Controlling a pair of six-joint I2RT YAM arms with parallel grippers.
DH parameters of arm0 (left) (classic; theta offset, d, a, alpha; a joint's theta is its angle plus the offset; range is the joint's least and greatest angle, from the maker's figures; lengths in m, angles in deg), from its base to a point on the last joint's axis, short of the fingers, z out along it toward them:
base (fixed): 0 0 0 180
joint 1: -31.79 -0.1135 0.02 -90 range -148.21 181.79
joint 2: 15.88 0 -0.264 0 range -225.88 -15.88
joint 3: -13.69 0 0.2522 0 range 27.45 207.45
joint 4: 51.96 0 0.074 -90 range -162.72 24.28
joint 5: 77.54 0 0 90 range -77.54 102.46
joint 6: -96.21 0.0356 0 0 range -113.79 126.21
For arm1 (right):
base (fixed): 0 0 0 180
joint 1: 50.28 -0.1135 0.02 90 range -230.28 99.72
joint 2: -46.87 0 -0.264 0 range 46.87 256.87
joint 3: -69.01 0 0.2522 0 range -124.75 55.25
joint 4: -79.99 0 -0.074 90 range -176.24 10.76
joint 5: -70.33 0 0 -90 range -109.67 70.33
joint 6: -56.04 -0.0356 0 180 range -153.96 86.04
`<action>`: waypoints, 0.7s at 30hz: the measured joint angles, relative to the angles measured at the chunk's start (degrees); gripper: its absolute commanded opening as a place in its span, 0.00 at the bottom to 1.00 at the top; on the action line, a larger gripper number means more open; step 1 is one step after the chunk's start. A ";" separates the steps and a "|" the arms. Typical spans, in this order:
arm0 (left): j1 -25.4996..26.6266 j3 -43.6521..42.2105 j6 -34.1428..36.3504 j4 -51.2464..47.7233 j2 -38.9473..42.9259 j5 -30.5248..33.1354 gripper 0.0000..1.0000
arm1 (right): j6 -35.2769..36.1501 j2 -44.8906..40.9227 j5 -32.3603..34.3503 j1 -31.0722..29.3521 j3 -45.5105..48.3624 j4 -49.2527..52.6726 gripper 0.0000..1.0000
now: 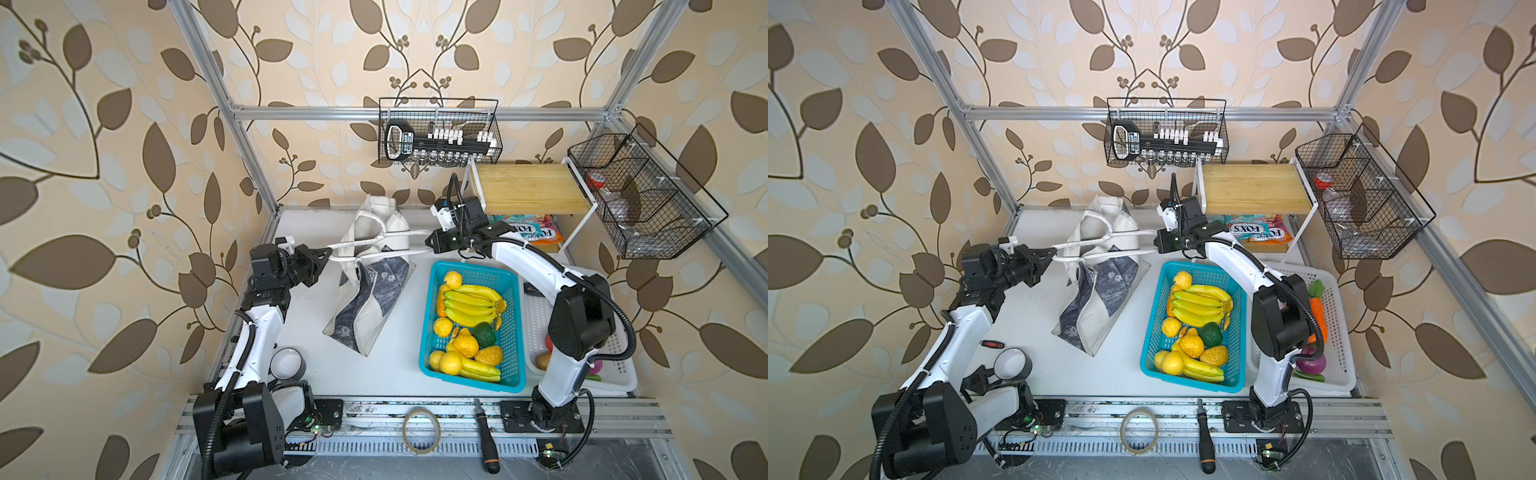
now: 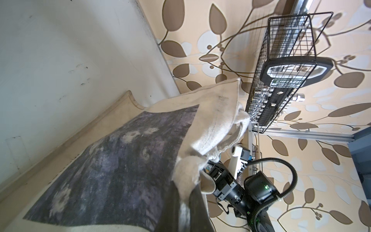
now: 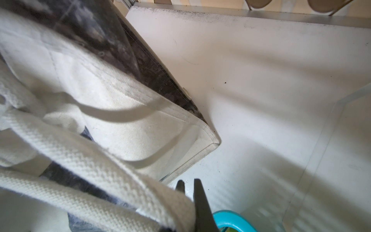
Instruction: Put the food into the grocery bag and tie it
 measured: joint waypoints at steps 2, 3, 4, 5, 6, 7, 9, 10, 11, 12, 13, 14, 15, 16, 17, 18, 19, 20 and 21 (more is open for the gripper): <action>0.00 -0.87 -1.44 1.99 -0.07 -1.09 0.00 | -0.07 -0.66 -0.37 0.28 0.00 0.31 0.00; 0.04 -1.44 -2.36 3.32 -0.24 -1.40 0.00 | -0.07 -1.05 -0.37 0.33 -0.04 0.55 0.00; 0.28 -1.51 -2.95 4.09 -0.61 -1.44 0.00 | -0.07 -1.29 -0.22 0.33 -0.35 1.11 0.00; 0.92 -1.44 -2.95 4.61 -1.07 -1.11 0.00 | -0.07 -1.36 0.09 0.33 -0.87 1.70 0.00; 2.05 -0.85 -2.62 4.33 -1.60 -0.35 0.00 | -0.20 -1.36 0.81 0.33 -1.55 2.29 0.00; 3.96 0.42 -1.62 3.17 -2.14 1.25 0.00 | -0.39 -1.36 2.01 0.37 -2.27 2.78 0.00; 8.39 4.09 0.87 0.42 -2.97 5.16 0.00 | -0.87 -1.36 4.46 0.35 -4.13 4.22 0.00; 10.25 5.97 2.14 -0.31 -3.04 6.25 0.00 | -1.03 -1.31 5.97 0.17 -5.81 5.27 0.00; 11.65 7.45 3.06 -0.48 -2.99 6.62 0.00 | -1.16 -0.96 7.10 -0.07 -8.04 6.62 0.00; 12.79 9.05 3.96 -0.94 -2.89 6.58 0.00 | -1.14 -0.28 8.20 -0.33 -11.21 7.74 0.00; 13.66 10.62 4.83 -1.75 -2.82 6.34 0.00 | -1.11 0.85 9.09 -0.55 -15.02 8.72 0.00; 14.10 11.76 5.38 -2.23 -2.73 5.97 0.00 | -1.11 2.03 9.68 -0.72 -18.34 9.38 0.00; 14.29 12.70 5.92 -2.60 -2.49 5.22 0.00 | -1.09 3.52 10.27 -0.92 -21.97 9.75 0.00; 14.29 13.20 6.14 -2.60 -2.19 4.44 0.00 | -1.09 4.76 10.75 -1.14 -24.39 9.99 0.00; 14.27 13.51 6.10 -2.21 -1.95 3.23 0.00 | -1.09 5.66 11.02 -1.33 -25.64 10.23 0.00; 14.27 13.75 5.57 -1.22 -1.77 2.01 0.00 | -1.09 6.75 11.26 -1.55 -26.56 10.58 0.00; 14.32 14.10 4.57 0.02 -1.79 0.92 0.00 | -1.09 7.89 11.52 -1.73 -26.95 10.97 0.00; 14.38 14.47 3.15 1.66 -2.10 -0.31 0.00 | -1.09 8.98 11.87 -1.90 -27.06 11.23 0.00; 14.69 14.86 1.40 4.39 -2.58 -1.51 0.00 | -1.09 10.25 12.22 -2.16 -27.04 11.63 0.00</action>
